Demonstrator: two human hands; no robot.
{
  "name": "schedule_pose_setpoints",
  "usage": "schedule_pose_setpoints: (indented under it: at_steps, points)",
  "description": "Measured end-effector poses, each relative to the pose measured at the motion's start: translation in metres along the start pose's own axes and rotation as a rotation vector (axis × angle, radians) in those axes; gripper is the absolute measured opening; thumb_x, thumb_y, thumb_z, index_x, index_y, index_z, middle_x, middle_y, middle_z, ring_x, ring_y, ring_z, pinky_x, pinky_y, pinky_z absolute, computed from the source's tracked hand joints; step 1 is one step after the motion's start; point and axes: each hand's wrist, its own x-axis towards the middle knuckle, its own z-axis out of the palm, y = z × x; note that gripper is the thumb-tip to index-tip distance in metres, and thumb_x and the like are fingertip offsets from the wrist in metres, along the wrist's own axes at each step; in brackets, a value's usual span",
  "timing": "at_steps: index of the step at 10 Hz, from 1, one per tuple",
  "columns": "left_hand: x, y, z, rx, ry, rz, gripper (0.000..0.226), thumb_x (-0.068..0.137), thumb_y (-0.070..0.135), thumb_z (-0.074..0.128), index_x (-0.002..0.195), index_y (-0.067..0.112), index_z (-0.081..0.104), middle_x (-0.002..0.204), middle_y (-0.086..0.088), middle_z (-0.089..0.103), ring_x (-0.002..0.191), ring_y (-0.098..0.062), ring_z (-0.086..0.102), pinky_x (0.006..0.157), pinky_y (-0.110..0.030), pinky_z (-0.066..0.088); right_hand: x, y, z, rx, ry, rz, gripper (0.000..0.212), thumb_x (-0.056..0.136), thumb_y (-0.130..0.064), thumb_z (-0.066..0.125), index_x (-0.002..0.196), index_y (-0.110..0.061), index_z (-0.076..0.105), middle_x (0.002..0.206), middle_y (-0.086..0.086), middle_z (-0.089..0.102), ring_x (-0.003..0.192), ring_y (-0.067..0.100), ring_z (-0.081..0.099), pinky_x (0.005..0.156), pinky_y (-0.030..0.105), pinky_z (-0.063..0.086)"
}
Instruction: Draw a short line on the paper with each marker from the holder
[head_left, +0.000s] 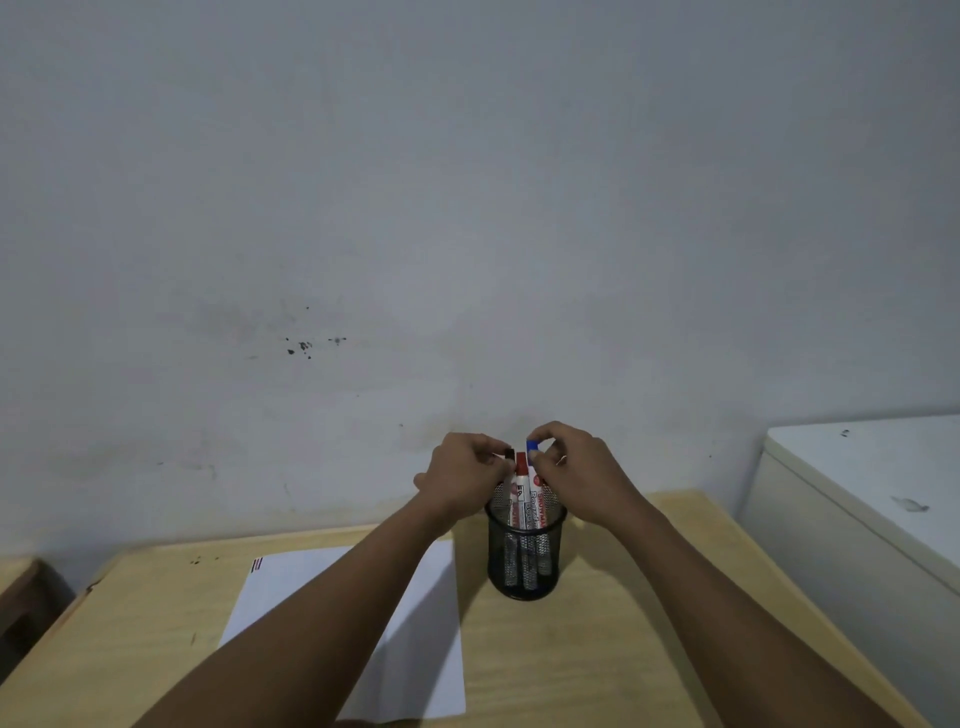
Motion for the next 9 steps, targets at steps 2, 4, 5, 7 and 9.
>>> schedule_pose_setpoints:
  at_steps: [2, 4, 5, 7, 9]
  points:
    - [-0.002, 0.005, 0.000, 0.012, -0.004, -0.004, 0.023, 0.067, 0.045, 0.062, 0.085, 0.038, 0.075, 0.091, 0.009, 0.077, 0.095, -0.017, 0.068, 0.095, -0.055, 0.047, 0.002, 0.004, 0.008, 0.041, 0.049, 0.081, 0.013, 0.093, -0.024, 0.058, 0.097, -0.029, 0.070, 0.090, -0.006, 0.071, 0.093, 0.020, 0.070, 0.088, 0.049, 0.057]
    - [-0.002, 0.003, -0.004, 0.047, 0.011, 0.011, 0.010, 0.076, 0.040, 0.070, 0.085, 0.036, 0.070, 0.092, 0.005, 0.075, 0.097, -0.020, 0.067, 0.098, -0.055, 0.045, 0.003, 0.001, 0.012, -0.010, 0.082, 0.132, 0.020, 0.093, -0.029, 0.058, 0.107, -0.028, 0.073, 0.072, -0.021, 0.062, 0.091, 0.016, 0.065, 0.099, 0.049, 0.048]
    - [-0.005, 0.008, -0.009, 0.079, 0.026, 0.004, 0.032, 0.084, 0.043, 0.070, 0.112, 0.028, 0.069, 0.105, 0.006, 0.074, 0.107, -0.019, 0.063, 0.104, -0.051, 0.036, 0.000, -0.006, 0.012, -0.019, 0.112, 0.139, 0.031, 0.097, -0.038, 0.057, 0.125, -0.027, 0.066, 0.077, -0.020, 0.061, 0.098, 0.016, 0.063, 0.102, 0.046, 0.043]
    - [-0.026, 0.031, -0.046, 0.410, 0.128, 0.153, 0.041, 0.092, 0.050, 0.057, 0.128, 0.030, 0.061, 0.124, 0.010, 0.066, 0.116, -0.016, 0.059, 0.098, -0.045, 0.029, -0.011, -0.034, 0.002, -0.042, 0.147, 0.084, 0.039, 0.100, -0.041, 0.053, 0.137, -0.027, 0.056, 0.128, -0.003, 0.066, 0.120, 0.021, 0.060, 0.104, 0.045, 0.032]
    - [-0.061, 0.042, -0.100, 0.793, 0.261, 0.277, 0.048, 0.094, 0.055, 0.049, 0.134, 0.029, 0.054, 0.135, 0.001, 0.059, 0.126, -0.024, 0.051, 0.100, -0.050, 0.027, -0.042, -0.079, -0.013, -0.153, 0.136, -0.022, 0.044, 0.103, -0.039, 0.047, 0.145, -0.025, 0.050, 0.144, 0.002, 0.056, 0.128, 0.022, 0.056, 0.109, 0.046, 0.025]
